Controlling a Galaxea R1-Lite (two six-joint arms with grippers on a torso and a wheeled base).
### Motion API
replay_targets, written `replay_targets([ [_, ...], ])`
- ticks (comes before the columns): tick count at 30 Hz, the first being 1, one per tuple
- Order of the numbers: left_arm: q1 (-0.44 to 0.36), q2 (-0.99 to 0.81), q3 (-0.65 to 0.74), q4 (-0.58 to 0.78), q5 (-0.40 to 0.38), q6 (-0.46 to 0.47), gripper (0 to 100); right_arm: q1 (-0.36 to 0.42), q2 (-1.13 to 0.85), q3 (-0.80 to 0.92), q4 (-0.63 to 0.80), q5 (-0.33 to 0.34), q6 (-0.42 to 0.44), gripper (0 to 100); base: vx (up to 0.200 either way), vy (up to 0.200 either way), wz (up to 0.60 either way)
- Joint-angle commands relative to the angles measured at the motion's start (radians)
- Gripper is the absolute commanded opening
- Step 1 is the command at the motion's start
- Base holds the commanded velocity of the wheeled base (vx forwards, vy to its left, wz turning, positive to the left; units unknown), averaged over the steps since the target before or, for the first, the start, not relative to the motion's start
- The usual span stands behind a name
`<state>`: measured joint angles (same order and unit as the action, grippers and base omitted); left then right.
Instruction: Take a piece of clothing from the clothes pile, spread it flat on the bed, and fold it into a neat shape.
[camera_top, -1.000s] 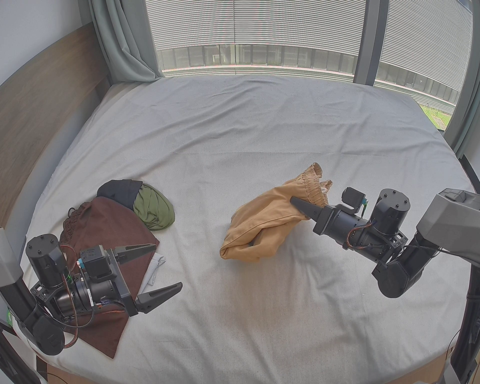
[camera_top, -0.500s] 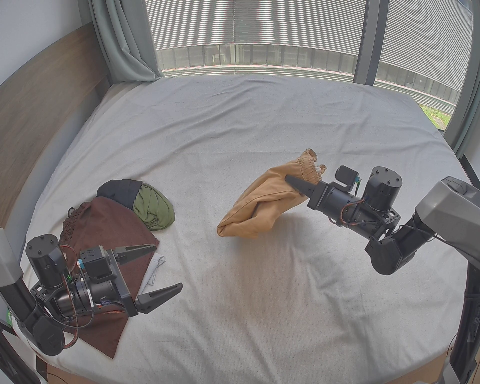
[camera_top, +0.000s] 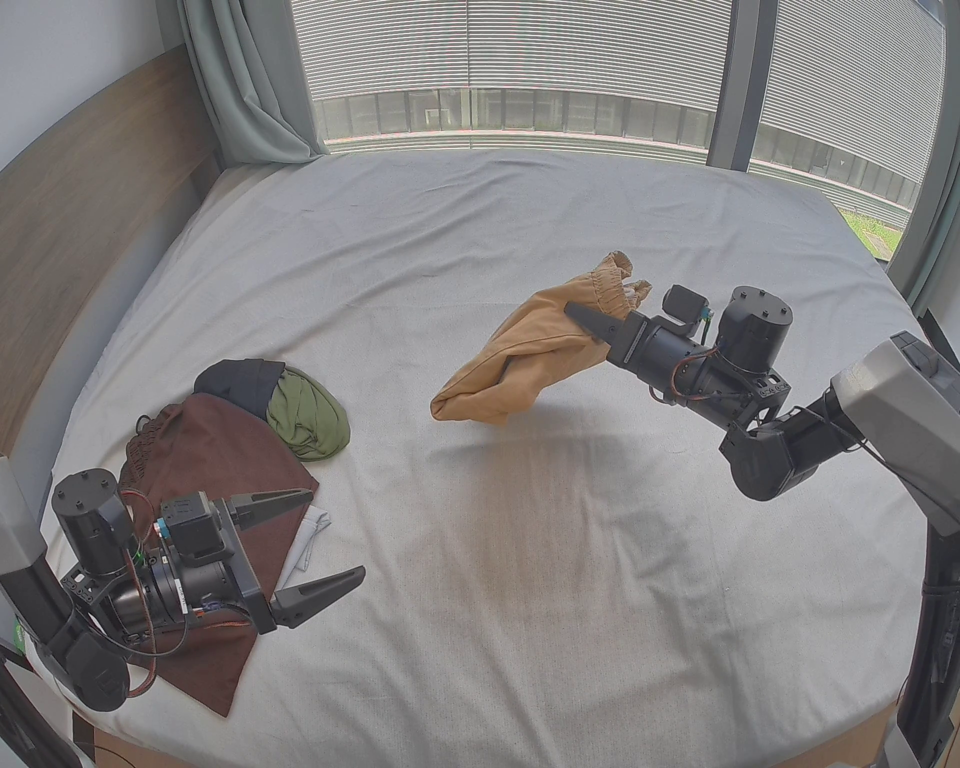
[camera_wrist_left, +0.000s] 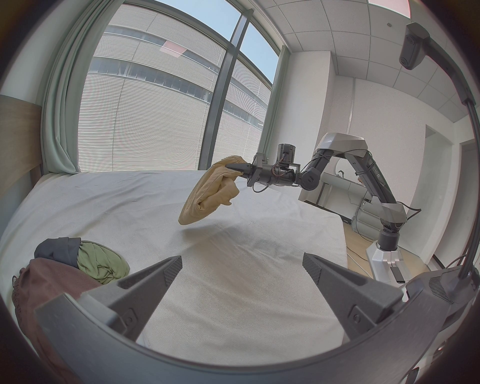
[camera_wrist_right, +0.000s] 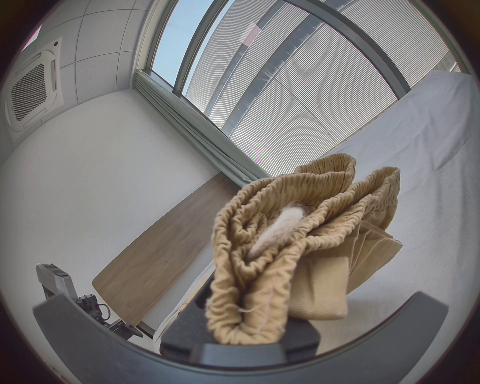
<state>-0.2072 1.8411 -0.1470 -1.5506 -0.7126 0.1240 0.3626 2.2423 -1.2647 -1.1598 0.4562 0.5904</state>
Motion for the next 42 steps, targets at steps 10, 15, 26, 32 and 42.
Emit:
replay_targets([
  [10, 0.002, 0.001, 0.001, 0.000, 0.001, 0.000, 100, -0.022, 0.143, -0.274, 0.143, -0.002, 0.002, 0, 0.000, 0.000, 0.00],
  [15, 0.002, 0.001, 0.001, 0.000, 0.001, 0.000, 100, -0.020, 0.163, -0.311, 0.172, -0.004, 0.002, 0, 0.000, 0.000, 0.00],
  [26, 0.000, 0.004, 0.001, 0.000, -0.001, 0.000, 100, -0.020, 0.164, -0.371, 0.207, -0.004, 0.002, 0, 0.000, 0.000, 0.00],
  [32, 0.000, 0.009, 0.003, 0.000, 0.001, 0.000, 100, -0.022, 0.187, -0.460, 0.253, -0.004, 0.002, 0, 0.000, 0.000, 0.00],
  [42, -0.001, 0.010, 0.003, 0.000, 0.001, 0.000, 100, -0.024, 0.295, -0.687, 0.336, -0.010, 0.008, 0, 0.000, 0.000, 0.00],
])
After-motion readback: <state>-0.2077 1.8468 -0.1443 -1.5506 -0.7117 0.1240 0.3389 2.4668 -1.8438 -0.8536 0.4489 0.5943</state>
